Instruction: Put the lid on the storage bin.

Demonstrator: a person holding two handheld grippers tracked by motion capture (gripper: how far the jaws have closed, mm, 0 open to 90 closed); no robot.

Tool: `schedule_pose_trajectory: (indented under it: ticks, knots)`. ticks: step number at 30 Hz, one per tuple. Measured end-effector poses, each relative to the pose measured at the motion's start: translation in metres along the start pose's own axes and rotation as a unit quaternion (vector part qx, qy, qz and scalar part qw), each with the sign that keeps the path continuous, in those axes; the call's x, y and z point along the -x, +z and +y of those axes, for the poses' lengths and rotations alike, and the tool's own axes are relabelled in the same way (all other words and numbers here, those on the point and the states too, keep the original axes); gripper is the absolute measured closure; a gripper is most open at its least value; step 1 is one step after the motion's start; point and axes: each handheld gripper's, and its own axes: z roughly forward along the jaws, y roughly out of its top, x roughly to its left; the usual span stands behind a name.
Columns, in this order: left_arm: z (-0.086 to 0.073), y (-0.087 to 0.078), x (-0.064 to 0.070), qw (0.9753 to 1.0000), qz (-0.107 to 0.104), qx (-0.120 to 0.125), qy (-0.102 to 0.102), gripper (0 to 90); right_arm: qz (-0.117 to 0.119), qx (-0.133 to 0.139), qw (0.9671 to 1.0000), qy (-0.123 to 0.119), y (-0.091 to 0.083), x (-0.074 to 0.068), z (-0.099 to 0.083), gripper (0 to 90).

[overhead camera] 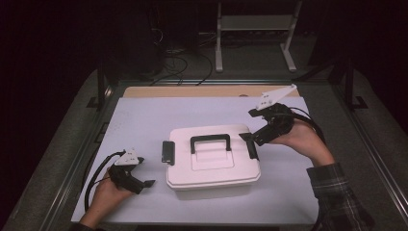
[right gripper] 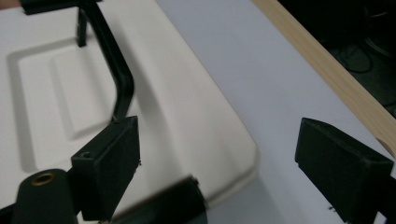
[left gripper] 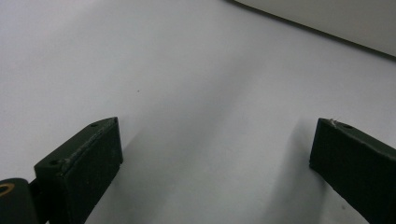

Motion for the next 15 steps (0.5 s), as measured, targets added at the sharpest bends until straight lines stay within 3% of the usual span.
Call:
schedule_pose_trajectory:
  ticks: [8,15]
  knots:
    - [0.0,0.0,0.0,1.0,0.0,0.0,0.0,1.4,-0.052,0.015,0.9973,0.05,-0.016,0.006,-0.04,13.7]
    - [0.0,0.0,0.0,1.0,0.0,0.0,0.0,1.4,-0.093,0.016,0.9908,0.097,-0.019,0.009,-0.071,13.7]
